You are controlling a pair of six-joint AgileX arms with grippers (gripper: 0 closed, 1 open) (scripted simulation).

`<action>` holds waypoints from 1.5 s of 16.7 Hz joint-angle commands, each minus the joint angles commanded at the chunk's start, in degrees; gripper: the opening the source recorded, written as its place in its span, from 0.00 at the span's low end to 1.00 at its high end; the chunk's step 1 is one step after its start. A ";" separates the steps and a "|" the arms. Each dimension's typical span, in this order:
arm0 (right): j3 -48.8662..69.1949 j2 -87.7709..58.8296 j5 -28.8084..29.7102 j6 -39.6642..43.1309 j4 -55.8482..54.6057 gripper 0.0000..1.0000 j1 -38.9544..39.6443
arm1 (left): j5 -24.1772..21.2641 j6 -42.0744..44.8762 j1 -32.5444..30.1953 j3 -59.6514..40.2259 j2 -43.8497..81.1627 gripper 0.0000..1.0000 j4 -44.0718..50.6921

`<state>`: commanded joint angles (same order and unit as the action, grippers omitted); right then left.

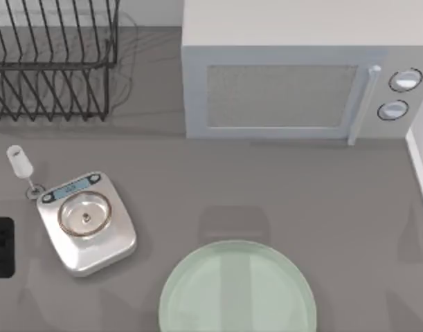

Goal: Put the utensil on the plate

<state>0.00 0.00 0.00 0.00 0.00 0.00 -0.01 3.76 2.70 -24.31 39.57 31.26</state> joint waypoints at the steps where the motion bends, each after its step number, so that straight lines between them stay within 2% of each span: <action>1: 0.00 0.00 0.00 0.00 0.00 1.00 0.00 | 0.06 0.36 0.43 -2.95 5.95 1.00 4.02; 6: 0.00 0.00 0.00 0.00 0.00 1.00 0.00 | 0.19 1.77 2.39 -16.64 28.70 1.00 20.29; 12: 0.00 0.00 0.00 0.00 0.00 1.00 0.00 | -0.03 2.40 3.60 -25.75 39.98 1.00 28.87; 19: 0.00 0.00 0.00 0.00 0.00 1.00 0.00 | -0.02 2.34 3.46 -24.37 41.05 1.00 26.66; 25: 0.00 0.00 0.00 0.00 0.00 1.00 0.00 | -0.02 2.62 3.69 -15.94 48.83 1.00 10.00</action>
<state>0.00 0.00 0.00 0.00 0.00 0.00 -0.03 6.38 6.39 -40.25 88.40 41.26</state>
